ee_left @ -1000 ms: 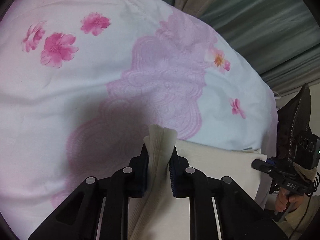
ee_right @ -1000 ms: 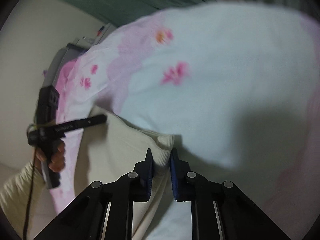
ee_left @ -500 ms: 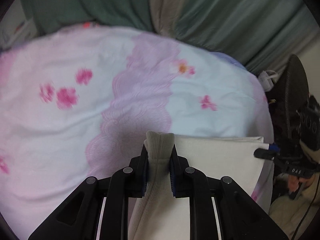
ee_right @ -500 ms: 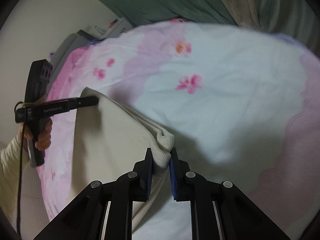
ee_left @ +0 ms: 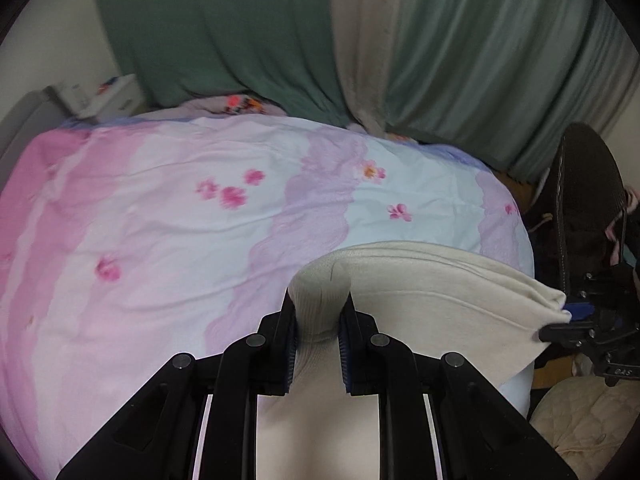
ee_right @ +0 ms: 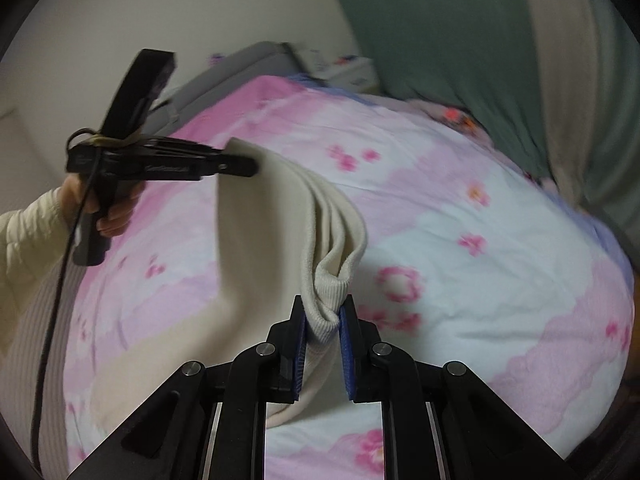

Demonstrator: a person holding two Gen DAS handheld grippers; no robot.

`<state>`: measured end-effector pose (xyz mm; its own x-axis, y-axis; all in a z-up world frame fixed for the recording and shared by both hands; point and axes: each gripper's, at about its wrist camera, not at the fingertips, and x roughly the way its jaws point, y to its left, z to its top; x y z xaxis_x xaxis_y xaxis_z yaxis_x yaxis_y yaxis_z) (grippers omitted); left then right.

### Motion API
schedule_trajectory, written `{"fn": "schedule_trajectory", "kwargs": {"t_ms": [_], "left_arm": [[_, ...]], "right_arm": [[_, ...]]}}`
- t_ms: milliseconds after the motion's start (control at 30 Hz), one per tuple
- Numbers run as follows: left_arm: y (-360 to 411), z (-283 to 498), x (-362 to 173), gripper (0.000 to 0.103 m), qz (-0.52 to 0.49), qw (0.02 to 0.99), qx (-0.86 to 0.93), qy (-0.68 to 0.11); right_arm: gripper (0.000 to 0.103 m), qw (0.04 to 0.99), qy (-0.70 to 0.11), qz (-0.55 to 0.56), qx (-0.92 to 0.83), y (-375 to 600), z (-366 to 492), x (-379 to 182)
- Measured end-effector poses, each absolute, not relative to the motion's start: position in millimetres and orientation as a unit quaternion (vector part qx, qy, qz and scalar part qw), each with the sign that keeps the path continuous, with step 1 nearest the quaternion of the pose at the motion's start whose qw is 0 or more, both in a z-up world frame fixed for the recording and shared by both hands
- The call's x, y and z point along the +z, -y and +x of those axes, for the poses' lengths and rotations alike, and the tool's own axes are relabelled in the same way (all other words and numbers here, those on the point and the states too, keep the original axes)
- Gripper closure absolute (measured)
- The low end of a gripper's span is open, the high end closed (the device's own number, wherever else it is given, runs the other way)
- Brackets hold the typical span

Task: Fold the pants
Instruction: 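Lift the waistband end with both grippers and carry it over onto the leg hems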

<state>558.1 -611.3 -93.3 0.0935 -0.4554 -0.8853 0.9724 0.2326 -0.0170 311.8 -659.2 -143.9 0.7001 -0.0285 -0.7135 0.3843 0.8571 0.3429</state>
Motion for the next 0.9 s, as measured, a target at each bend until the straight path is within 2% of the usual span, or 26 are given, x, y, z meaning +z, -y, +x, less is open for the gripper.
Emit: {"fn": "schedule_trajectory", "kwargs": {"t_ms": [200, 400, 633, 900], "left_arm": [[504.7, 559.7, -79.5, 0.084, 0.287, 0.718, -0.484, -0.409], [394.3, 567.5, -101.3, 0.084, 0.289, 0.729, -0.454, -0.424], [302.3, 586.5, -150.9, 0.084, 0.294, 0.729, -0.424, -0.449], [231.8, 597.4, -208.4, 0.084, 0.262, 0.724, -0.417, -0.484]], "right_arm": [[0.088, 0.908, -0.372, 0.178, -0.071, 598.0, 320.1, -113.3], [0.088, 0.918, -0.381, 0.097, -0.05, 503.8, 333.8, -105.4], [0.088, 0.913, -0.406, 0.035, -0.027, 377.0, 357.4, -129.2], [0.088, 0.888, -0.458, -0.039, 0.029, 255.6, 387.9, -186.6]]}}
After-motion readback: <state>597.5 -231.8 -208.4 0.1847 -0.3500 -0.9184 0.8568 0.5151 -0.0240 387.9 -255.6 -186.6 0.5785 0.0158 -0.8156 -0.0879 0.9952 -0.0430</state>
